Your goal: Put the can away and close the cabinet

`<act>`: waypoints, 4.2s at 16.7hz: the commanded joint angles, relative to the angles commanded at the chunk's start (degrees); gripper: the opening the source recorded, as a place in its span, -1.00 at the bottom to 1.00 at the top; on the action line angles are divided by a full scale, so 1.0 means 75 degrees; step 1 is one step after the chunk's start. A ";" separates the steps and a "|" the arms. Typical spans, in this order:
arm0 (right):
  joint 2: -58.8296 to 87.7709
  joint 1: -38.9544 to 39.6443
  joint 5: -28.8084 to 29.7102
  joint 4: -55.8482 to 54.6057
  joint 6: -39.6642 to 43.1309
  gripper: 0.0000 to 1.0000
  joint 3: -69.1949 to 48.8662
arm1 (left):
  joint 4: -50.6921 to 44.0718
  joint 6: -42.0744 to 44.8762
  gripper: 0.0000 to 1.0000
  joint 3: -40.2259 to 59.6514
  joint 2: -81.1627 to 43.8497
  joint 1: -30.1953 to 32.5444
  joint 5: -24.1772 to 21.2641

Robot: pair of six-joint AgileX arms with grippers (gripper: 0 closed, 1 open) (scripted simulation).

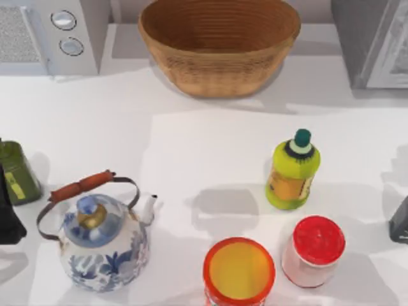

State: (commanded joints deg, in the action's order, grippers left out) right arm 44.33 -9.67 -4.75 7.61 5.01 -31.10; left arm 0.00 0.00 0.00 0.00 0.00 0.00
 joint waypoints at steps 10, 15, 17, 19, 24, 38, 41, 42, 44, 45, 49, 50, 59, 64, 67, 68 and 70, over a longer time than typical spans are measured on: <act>-0.5704 0.1217 0.0610 -0.0964 -0.0630 -1.00 0.3949 | 0.0000 0.0000 1.00 0.0000 0.0000 0.0000 0.0000; -0.5910 0.1289 0.0634 -0.1015 -0.0668 -1.00 0.4147 | 0.0000 0.0000 1.00 0.0000 0.0000 0.0000 0.0000; -0.5869 0.1262 0.0621 -0.0999 -0.0675 -1.00 0.4136 | 0.0000 0.0000 1.00 0.0000 0.0000 0.0000 0.0000; -0.5666 0.1302 0.0652 -0.0890 -0.0695 -1.00 0.3894 | 0.0000 0.0000 1.00 0.0000 0.0000 0.0000 0.0000; -0.3897 0.1576 0.0907 -0.0178 -0.0751 -1.00 0.1922 | 0.0000 0.0000 1.00 0.0000 0.0000 0.0000 0.0000; 0.3507 0.2582 0.1981 0.2104 -0.0760 -1.00 -0.8005 | 0.0000 0.0000 1.00 0.0000 0.0000 0.0000 0.0000; 0.4073 0.2666 0.2098 0.2209 -0.0795 -1.00 -0.8916 | 0.0000 0.0000 1.00 0.0000 0.0000 0.0000 0.0000; 0.4175 0.2680 0.2122 0.2221 -0.0800 -1.00 -0.9076 | 0.0000 0.0000 1.00 0.0000 0.0000 0.0000 0.0000; 0.4240 0.2689 0.2140 0.2229 -0.0803 -1.00 -0.9179 | 0.0000 0.0000 1.00 0.0000 0.0000 0.0000 0.0000; 0.4240 0.2689 0.2140 0.2229 -0.0803 -1.00 -0.9179 | 0.0000 0.0000 1.00 0.0000 0.0000 0.0000 0.0000; 0.4226 0.2655 0.2128 0.2230 -0.0814 -1.00 -0.9169 | 0.0000 0.0000 1.00 0.0000 0.0000 0.0000 0.0000; 0.4309 0.2643 0.2125 0.2270 -0.0804 -1.00 -0.9256 | 0.0000 0.0000 1.00 0.0000 0.0000 0.0000 0.0000; 0.7744 0.2268 0.1927 0.3509 -0.0764 -1.00 -1.3586 | 0.0000 0.0000 1.00 0.0000 0.0000 0.0000 0.0000; 0.9475 0.2077 0.1667 0.4024 -0.0789 -1.00 -1.6223 | 0.0000 0.0000 1.00 0.0000 0.0000 0.0000 0.0000; 0.9966 0.2025 0.1588 0.4158 -0.0799 -1.00 -1.6853 | 0.0000 0.0000 1.00 0.0000 0.0000 0.0000 0.0000; 1.0000 0.2021 0.1583 0.4168 -0.0800 -1.00 -1.6898 | 0.0000 0.0000 1.00 0.0000 0.0000 0.0000 0.0000; 1.0000 0.2021 0.1583 0.4168 -0.0800 -1.00 -1.6898 | 0.0000 0.0000 1.00 0.0000 0.0000 0.0000 0.0000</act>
State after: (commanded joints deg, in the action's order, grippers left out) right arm 119.33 5.50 7.12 38.87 -0.99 -157.84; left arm 0.00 0.00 0.00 0.00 0.00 0.00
